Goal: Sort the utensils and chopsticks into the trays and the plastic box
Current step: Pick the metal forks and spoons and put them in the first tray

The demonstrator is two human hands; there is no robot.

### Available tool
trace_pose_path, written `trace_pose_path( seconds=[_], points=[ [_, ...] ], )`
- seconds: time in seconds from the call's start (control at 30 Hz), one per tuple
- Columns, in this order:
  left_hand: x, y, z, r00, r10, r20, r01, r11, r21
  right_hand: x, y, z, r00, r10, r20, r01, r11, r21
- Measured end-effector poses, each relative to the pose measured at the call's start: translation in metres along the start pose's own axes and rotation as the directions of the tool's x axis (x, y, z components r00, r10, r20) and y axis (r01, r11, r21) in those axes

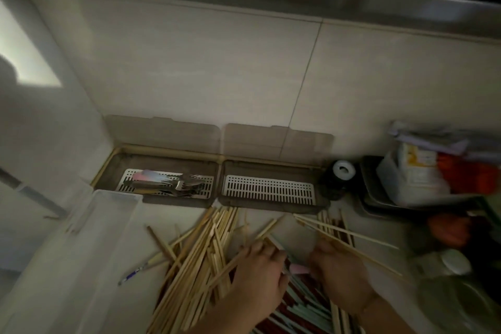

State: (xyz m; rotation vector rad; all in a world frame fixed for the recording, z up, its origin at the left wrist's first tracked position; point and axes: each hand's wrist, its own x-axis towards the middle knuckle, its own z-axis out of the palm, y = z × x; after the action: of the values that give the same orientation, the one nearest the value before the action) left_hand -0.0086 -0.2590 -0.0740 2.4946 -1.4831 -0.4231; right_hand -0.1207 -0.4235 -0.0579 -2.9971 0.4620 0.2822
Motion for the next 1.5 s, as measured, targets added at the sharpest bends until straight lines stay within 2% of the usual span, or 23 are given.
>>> trace_pose_path(
  seconds=[0.1,0.2,0.27,0.33,0.5,0.6,0.7,0.8,0.83,0.9,0.97,1.07,1.1,1.17,1.2,1.3,1.4,1.5],
  points=[
    [0.000,0.007,-0.001,0.998,-0.016,-0.063,0.014,0.999,-0.038,-0.001,-0.002,-0.004,0.991,-0.056,-0.123,0.065,0.996,0.068],
    [0.000,0.012,-0.009,0.987,-0.069,-0.143,0.024,0.956,-0.294,-0.001,0.000,-0.005,0.988,-0.091,-0.124,0.117,0.969,0.216],
    [-0.001,0.016,-0.018,0.983,-0.116,-0.142,0.020,0.836,-0.548,0.000,-0.002,-0.005,0.982,-0.084,-0.170,0.135,0.939,0.317],
    [-0.004,0.018,-0.027,0.979,-0.163,-0.125,0.031,0.720,-0.693,-0.002,-0.005,-0.003,0.979,-0.077,-0.191,0.148,0.909,0.391],
    [-0.013,0.005,-0.049,0.938,-0.263,-0.225,-0.010,0.631,-0.776,-0.005,-0.009,0.001,0.988,-0.051,-0.143,0.117,0.858,0.500],
    [-0.020,-0.011,-0.059,0.913,-0.298,-0.280,-0.030,0.635,-0.772,-0.006,-0.018,-0.005,0.994,-0.052,-0.101,0.102,0.794,0.599],
    [-0.026,-0.030,-0.068,0.882,-0.364,-0.299,-0.023,0.602,-0.798,-0.001,-0.029,-0.017,0.996,-0.077,-0.051,0.092,0.787,0.611],
    [-0.033,-0.047,-0.079,0.832,-0.489,-0.262,0.002,0.475,-0.880,0.010,-0.050,-0.031,0.998,-0.062,-0.003,0.050,0.772,0.633],
    [-0.034,-0.053,-0.082,0.817,-0.524,-0.240,0.010,0.429,-0.903,0.015,-0.058,-0.034,0.999,-0.029,0.032,-0.001,0.722,0.692],
    [-0.037,-0.063,-0.087,0.793,-0.564,-0.232,-0.007,0.372,-0.928,0.025,-0.075,-0.041,0.991,0.008,0.137,-0.119,0.556,0.823],
    [-0.039,-0.073,-0.090,0.752,-0.608,-0.254,-0.038,0.344,-0.938,0.036,-0.087,-0.049,0.976,-0.012,0.219,-0.194,0.425,0.884],
    [-0.041,-0.092,-0.089,0.664,-0.693,-0.280,-0.067,0.318,-0.946,0.059,-0.100,-0.059,0.976,0.031,0.214,-0.213,0.324,0.922],
    [-0.043,-0.097,-0.087,0.643,-0.719,-0.263,-0.049,0.304,-0.951,0.070,-0.104,-0.061,0.981,0.069,0.182,-0.194,0.322,0.926],
    [-0.048,-0.107,-0.081,0.624,-0.745,-0.238,-0.017,0.291,-0.956,0.095,-0.114,-0.068,0.987,0.100,0.123,-0.152,0.390,0.908],
    [-0.052,-0.111,-0.077,0.625,-0.744,-0.238,0.024,0.324,-0.946,0.109,-0.120,-0.072,0.990,0.093,0.108,-0.138,0.421,0.897],
    [-0.067,-0.118,-0.067,0.670,-0.703,-0.237,0.245,0.512,-0.823,0.156,-0.137,-0.080,0.993,0.061,0.102,-0.119,0.485,0.866],
    [-0.079,-0.122,-0.061,0.714,-0.679,-0.171,0.321,0.536,-0.781,0.197,-0.159,-0.081,0.997,0.030,0.067,-0.072,0.602,0.795],
    [-0.089,-0.125,-0.055,0.711,-0.683,-0.170,0.352,0.555,-0.754,0.229,-0.181,-0.080,0.996,0.002,0.087,-0.065,0.683,0.728]
  ],
)
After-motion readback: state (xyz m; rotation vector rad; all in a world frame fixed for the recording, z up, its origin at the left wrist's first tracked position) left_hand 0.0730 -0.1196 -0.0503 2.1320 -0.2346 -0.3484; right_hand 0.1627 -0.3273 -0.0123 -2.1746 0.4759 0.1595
